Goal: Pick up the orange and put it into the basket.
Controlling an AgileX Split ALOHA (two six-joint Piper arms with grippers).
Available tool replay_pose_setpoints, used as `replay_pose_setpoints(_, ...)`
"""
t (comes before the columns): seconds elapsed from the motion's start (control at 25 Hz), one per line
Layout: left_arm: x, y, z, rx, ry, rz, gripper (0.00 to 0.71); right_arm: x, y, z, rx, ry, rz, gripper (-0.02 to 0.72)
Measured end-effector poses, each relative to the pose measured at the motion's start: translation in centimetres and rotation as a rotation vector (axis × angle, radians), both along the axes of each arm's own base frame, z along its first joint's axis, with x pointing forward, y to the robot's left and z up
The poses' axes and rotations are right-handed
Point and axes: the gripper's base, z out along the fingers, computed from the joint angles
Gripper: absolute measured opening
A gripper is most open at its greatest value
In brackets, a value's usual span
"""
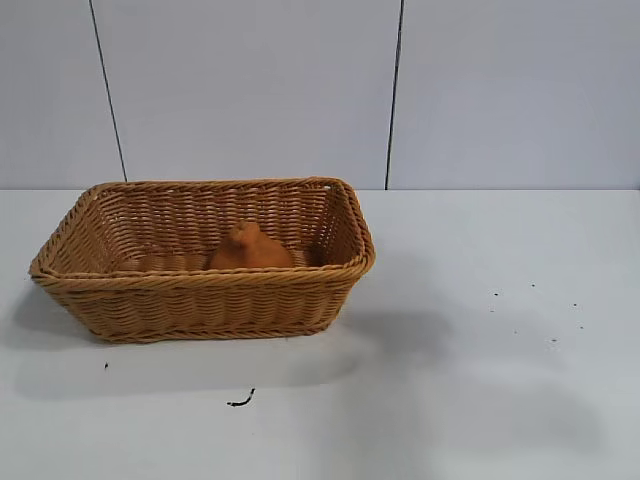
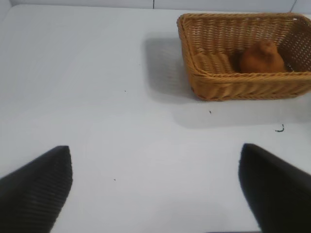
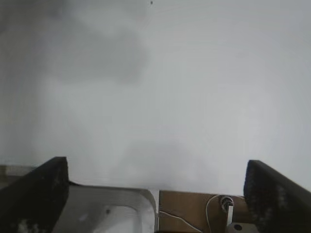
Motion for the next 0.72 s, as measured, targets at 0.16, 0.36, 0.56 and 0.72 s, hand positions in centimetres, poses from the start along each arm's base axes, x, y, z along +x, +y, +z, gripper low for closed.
replay_pose_setpoints(0.16, 0.0, 0.0, 0.0, 0.0, 0.0, 0.0, 0.666, -4.0, -0.2, -0.9, 0.007, -0.223, 0.003, 0.673)
replay_pose_setpoints(0.36, 0.0, 0.0, 0.0, 0.0, 0.0, 0.0, 0.666, -7.6, -0.3, -0.2, 0.018, -0.489, 0.001, 0.673)
replay_pose_setpoints(0.56, 0.0, 0.0, 0.0, 0.0, 0.0, 0.0, 0.666, -9.5, -0.4, -0.1, 0.024, -0.614, 0.0, 0.673)
replay_pose_setpoints(0.72, 0.0, 0.0, 0.0, 0.0, 0.0, 0.0, 0.666, -9.5, -0.4, -0.1, 0.024, -0.614, 0.0, 0.673)
